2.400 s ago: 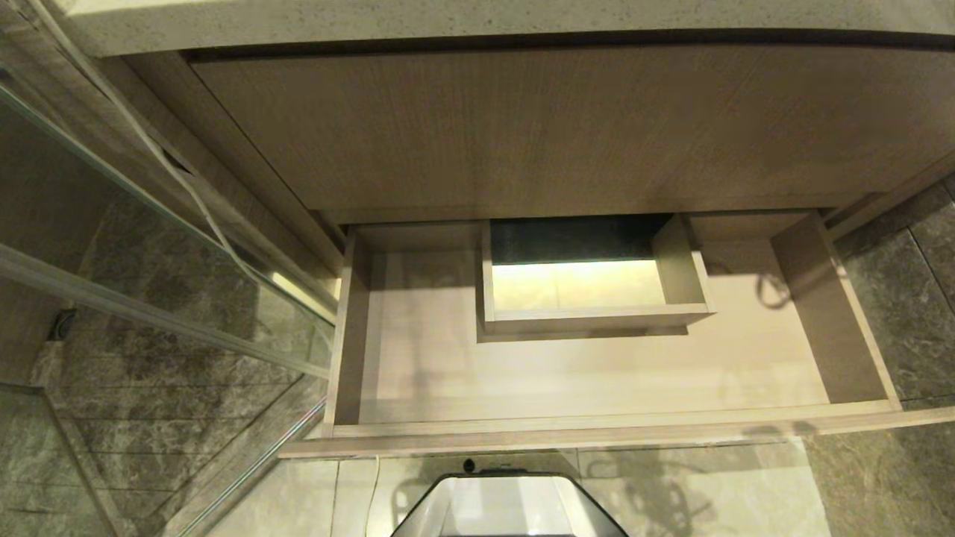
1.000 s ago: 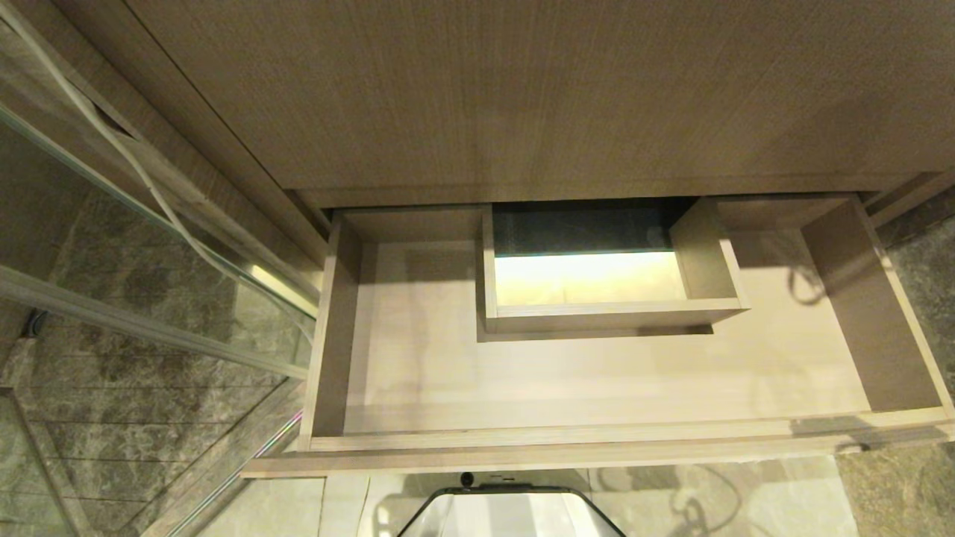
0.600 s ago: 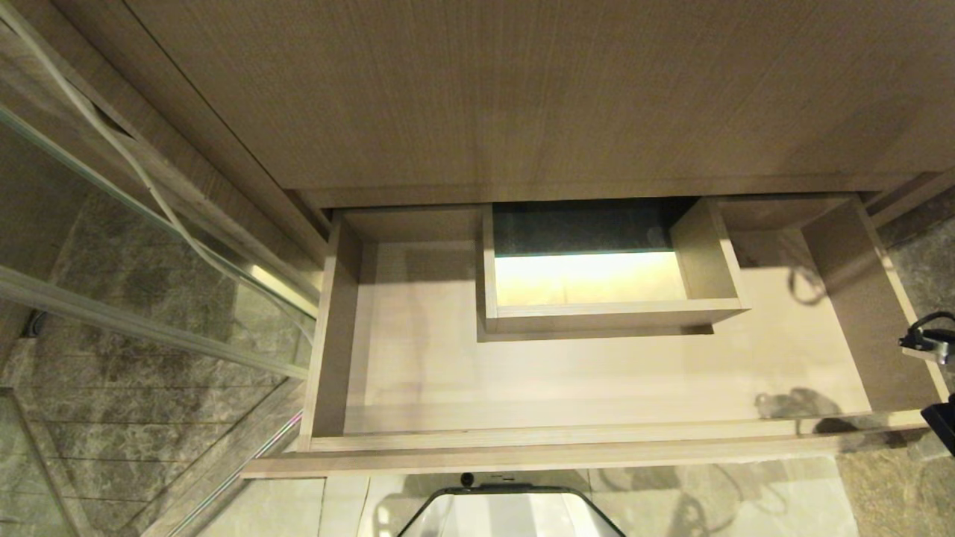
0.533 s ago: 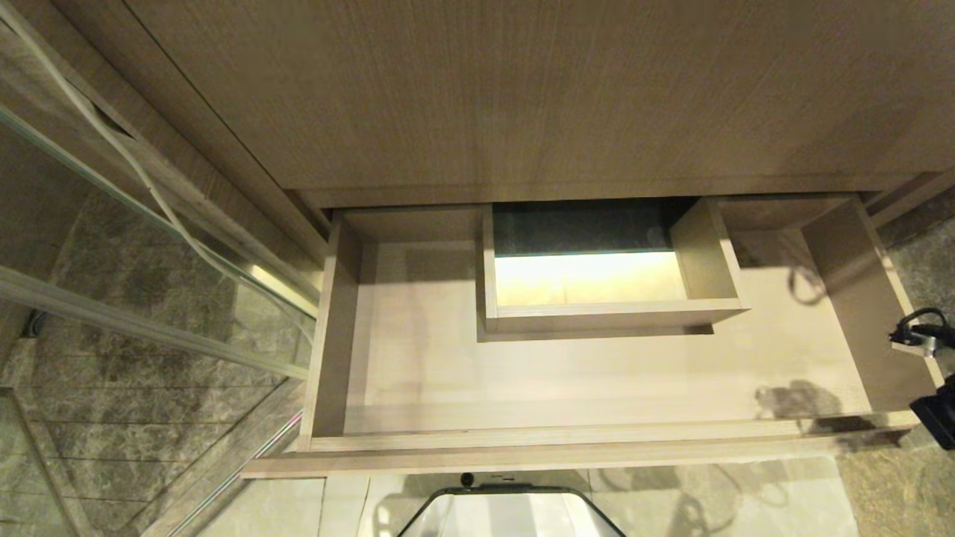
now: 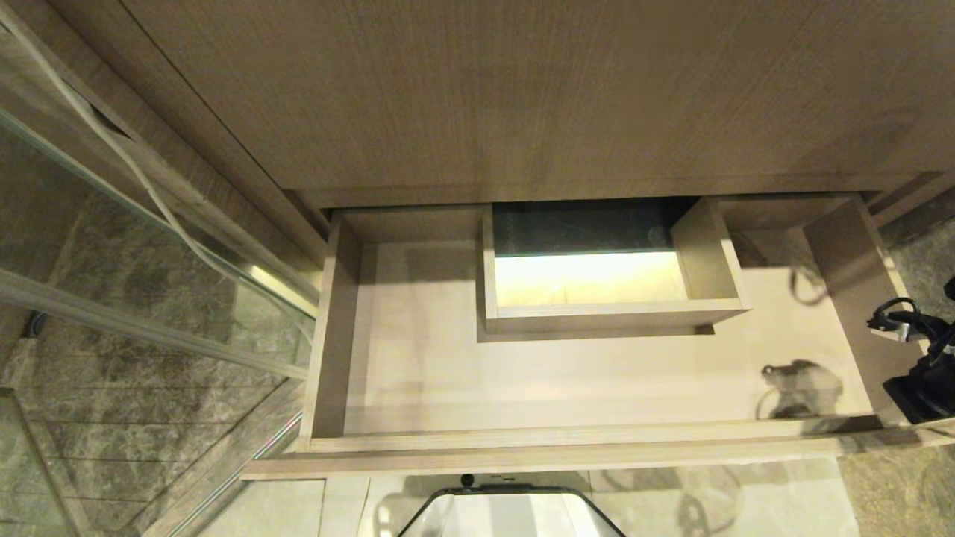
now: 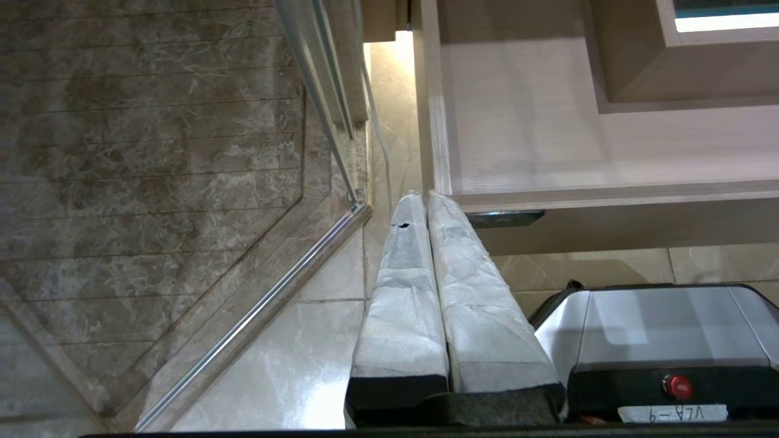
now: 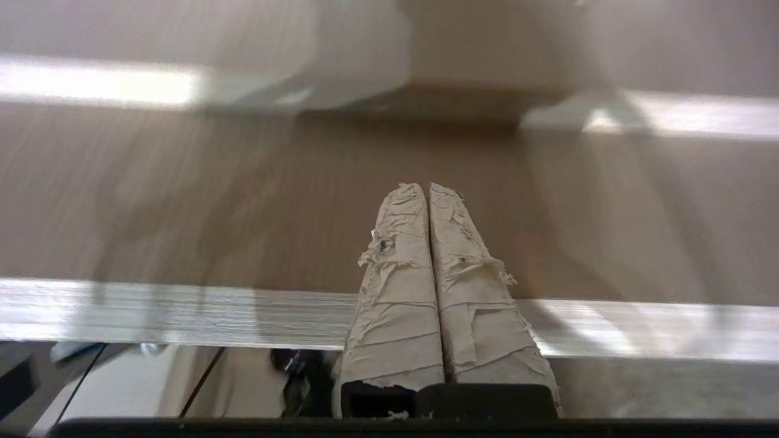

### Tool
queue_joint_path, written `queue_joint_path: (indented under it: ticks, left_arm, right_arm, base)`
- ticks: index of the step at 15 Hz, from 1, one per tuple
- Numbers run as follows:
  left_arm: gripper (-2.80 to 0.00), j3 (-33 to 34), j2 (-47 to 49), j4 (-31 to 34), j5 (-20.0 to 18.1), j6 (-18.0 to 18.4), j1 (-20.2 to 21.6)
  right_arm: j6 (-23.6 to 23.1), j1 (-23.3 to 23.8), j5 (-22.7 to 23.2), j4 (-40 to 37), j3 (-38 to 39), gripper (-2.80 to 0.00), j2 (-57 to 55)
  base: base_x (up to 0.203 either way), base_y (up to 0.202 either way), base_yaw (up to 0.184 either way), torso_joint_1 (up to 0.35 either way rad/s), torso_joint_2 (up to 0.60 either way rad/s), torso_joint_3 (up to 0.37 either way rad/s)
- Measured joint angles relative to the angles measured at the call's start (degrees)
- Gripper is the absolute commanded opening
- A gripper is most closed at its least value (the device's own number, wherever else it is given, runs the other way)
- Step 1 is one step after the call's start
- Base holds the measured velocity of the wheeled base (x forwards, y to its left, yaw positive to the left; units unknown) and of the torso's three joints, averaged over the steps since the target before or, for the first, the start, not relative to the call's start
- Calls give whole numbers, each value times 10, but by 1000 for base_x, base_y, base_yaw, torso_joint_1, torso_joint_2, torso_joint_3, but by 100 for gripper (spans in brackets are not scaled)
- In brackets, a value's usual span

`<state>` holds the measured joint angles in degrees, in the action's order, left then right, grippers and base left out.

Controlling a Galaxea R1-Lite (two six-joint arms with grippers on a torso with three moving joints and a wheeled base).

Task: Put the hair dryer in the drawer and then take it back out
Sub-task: Close the drawer

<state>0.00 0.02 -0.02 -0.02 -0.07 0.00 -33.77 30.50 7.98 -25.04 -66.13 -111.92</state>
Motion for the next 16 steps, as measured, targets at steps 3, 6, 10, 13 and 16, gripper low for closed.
queue_joint_path:
  ticks: [3, 6, 10, 13, 16]
  left_arm:
    - [-280, 0, 0, 0, 0, 0, -1]
    - [-280, 0, 0, 1, 0, 0, -1]
    - [-280, 0, 0, 0, 0, 0, -1]
    - [-280, 0, 0, 0, 0, 0, -1]
    - [-280, 0, 0, 0, 0, 0, -1]
  right_arm:
    - [1, 0, 22, 11, -27, -280, 19]
    - [-3, 0, 35, 11, -48, -280, 49]
    - [-27, 2, 19, -38, -41, -280, 99]
    - [-71, 8, -28, -130, -13, -280, 129]
    - [-81, 12, -50, -147, 24, -280, 135]
  base:
    - [0, 0, 0, 0, 0, 0]
    - [0, 0, 0, 0, 0, 0]
    - [0, 0, 0, 0, 0, 0]
    - [0, 0, 0, 0, 0, 0]
    - [0, 0, 0, 0, 0, 0]
